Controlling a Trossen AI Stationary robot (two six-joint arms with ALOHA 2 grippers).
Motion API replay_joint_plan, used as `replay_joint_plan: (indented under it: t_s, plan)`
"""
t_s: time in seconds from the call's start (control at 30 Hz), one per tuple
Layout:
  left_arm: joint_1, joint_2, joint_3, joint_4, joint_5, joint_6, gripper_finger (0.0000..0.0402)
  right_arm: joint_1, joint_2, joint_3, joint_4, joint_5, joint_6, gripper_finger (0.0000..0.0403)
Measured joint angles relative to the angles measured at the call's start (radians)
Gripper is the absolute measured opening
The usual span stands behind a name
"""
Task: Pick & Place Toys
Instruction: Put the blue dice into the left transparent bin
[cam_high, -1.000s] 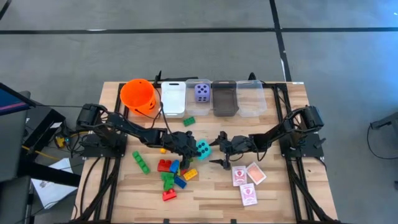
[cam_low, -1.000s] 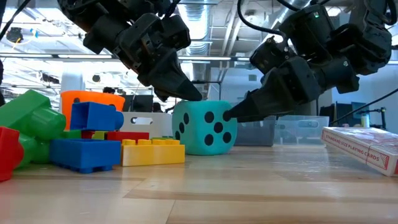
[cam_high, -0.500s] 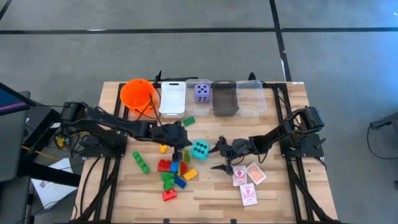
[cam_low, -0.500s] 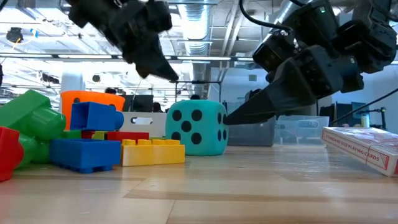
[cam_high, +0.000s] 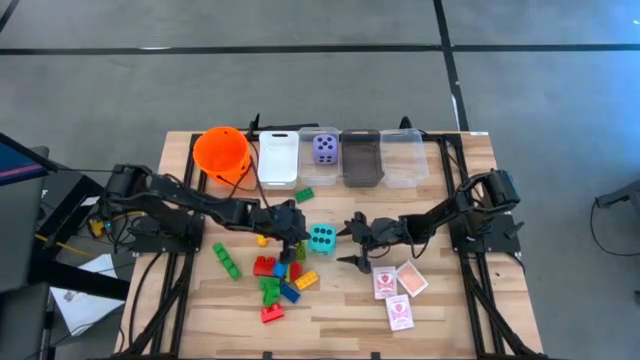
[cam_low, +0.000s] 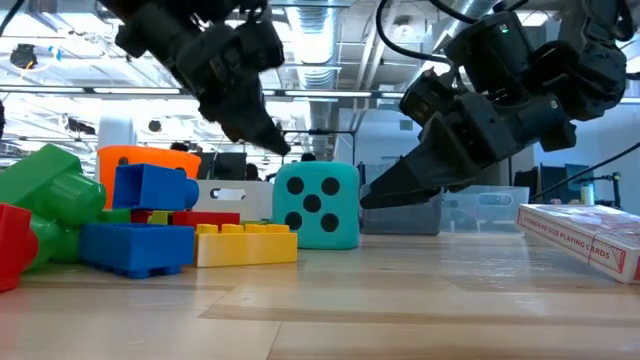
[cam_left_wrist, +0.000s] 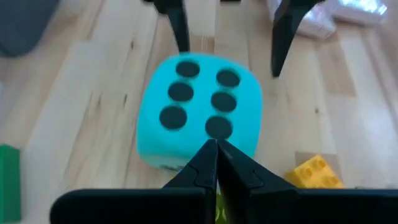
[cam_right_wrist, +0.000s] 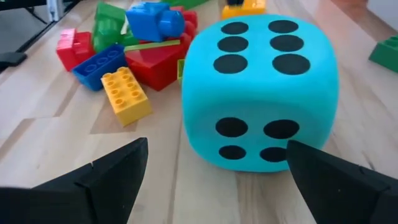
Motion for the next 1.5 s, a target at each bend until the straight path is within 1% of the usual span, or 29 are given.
replay_joint_plan:
  t_s: [0.07, 0.13, 0.4, 0.7, 0.97, 1.23, 1.5]
  plan:
    - [0.000, 0.021, 0.000, 0.010, 0.000, 0.000, 0.0002, 0.001, 0.000, 0.000, -0.007, 0.030, 0.000, 0.0374]
    - [0.000, 0.027, 0.001, 0.018, 0.000, 0.000, 0.0002, 0.001, 0.000, 0.000, -0.017, 0.035, 0.000, 0.0374]
    - [0.001, 0.016, 0.001, 0.022, 0.001, 0.001, 0.0002, 0.000, 0.000, 0.000, -0.050, 0.081, -0.004, 0.0374]
    - [0.001, 0.020, 0.001, 0.037, -0.002, 0.002, 0.0002, 0.001, -0.001, 0.000, -0.020, 0.144, -0.008, 0.0374]
    - [0.001, 0.020, 0.001, 0.053, -0.017, 0.001, 0.0002, 0.001, -0.001, 0.000, 0.041, 0.148, -0.007, 0.0374]
    - [0.001, 0.020, 0.001, 0.077, -0.063, 0.000, 0.0002, 0.010, -0.001, 0.030, 0.028, 0.139, 0.000, 0.0374]
    - [0.001, 0.020, 0.001, 0.077, -0.068, 0.000, 0.0002, 0.030, -0.001, 0.049, 0.027, 0.133, 0.000, 0.0374]
